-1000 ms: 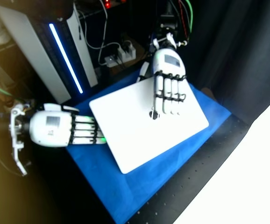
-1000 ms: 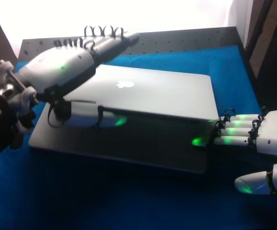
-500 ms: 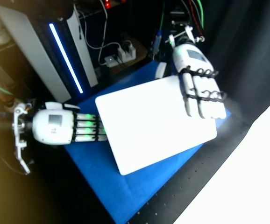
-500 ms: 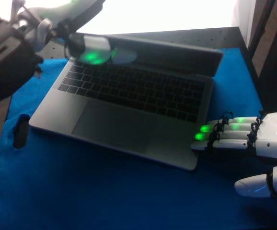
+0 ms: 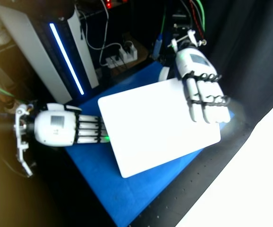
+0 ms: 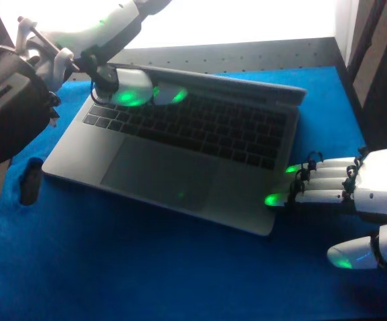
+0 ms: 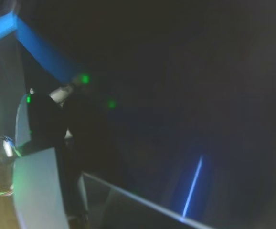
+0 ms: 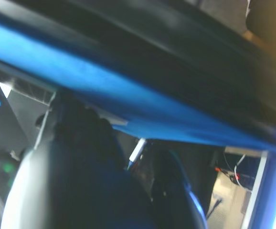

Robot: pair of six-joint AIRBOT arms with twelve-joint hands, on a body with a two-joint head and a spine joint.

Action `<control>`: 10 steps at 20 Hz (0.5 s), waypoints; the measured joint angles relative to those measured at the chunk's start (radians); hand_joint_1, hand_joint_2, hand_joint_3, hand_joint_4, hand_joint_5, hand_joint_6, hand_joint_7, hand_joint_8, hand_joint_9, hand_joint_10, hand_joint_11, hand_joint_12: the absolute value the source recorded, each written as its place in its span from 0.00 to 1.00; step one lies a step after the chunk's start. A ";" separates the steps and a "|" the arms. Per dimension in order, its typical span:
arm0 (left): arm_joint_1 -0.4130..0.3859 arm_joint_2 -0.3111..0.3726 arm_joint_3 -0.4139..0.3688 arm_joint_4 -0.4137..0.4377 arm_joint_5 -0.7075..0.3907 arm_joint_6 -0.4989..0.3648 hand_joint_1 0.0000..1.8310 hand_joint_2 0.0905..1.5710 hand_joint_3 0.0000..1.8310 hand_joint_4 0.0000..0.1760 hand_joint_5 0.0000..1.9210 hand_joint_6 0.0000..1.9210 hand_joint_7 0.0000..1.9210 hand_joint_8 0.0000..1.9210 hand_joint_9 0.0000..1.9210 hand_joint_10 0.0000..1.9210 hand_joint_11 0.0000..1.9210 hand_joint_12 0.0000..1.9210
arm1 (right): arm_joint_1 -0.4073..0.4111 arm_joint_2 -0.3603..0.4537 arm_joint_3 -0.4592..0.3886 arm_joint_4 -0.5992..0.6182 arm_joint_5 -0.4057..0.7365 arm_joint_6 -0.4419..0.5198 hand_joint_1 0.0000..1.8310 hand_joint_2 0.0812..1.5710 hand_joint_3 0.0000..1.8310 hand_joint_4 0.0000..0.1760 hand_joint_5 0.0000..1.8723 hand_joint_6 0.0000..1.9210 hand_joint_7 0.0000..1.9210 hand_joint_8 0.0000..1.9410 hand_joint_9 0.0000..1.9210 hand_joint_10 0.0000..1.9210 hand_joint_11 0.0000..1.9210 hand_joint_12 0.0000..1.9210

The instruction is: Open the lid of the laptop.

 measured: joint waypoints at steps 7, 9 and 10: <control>0.000 -0.003 -0.008 -0.005 0.001 -0.002 0.49 0.63 0.00 0.59 0.00 0.00 0.00 0.00 0.00 0.00 0.00 0.00 | 0.077 -0.045 0.012 -0.009 0.032 0.000 0.00 0.91 0.00 0.00 0.01 0.00 0.00 0.00 0.00 0.00 0.00 0.00; 0.000 -0.003 -0.012 -0.008 0.002 -0.002 0.49 0.63 0.00 0.52 0.00 0.00 0.00 0.00 0.00 0.00 0.00 0.00 | 0.077 -0.090 0.046 -0.014 0.032 0.000 0.00 0.91 0.00 0.00 0.03 0.01 0.01 0.00 0.00 0.00 0.00 0.00; 0.000 -0.003 -0.012 -0.007 0.004 -0.002 0.49 0.63 0.00 0.60 0.00 0.00 0.00 0.00 0.00 0.00 0.00 0.00 | 0.077 -0.109 0.064 -0.013 0.024 0.000 0.00 0.92 0.00 0.00 0.03 0.01 0.00 0.00 0.00 0.00 0.00 0.00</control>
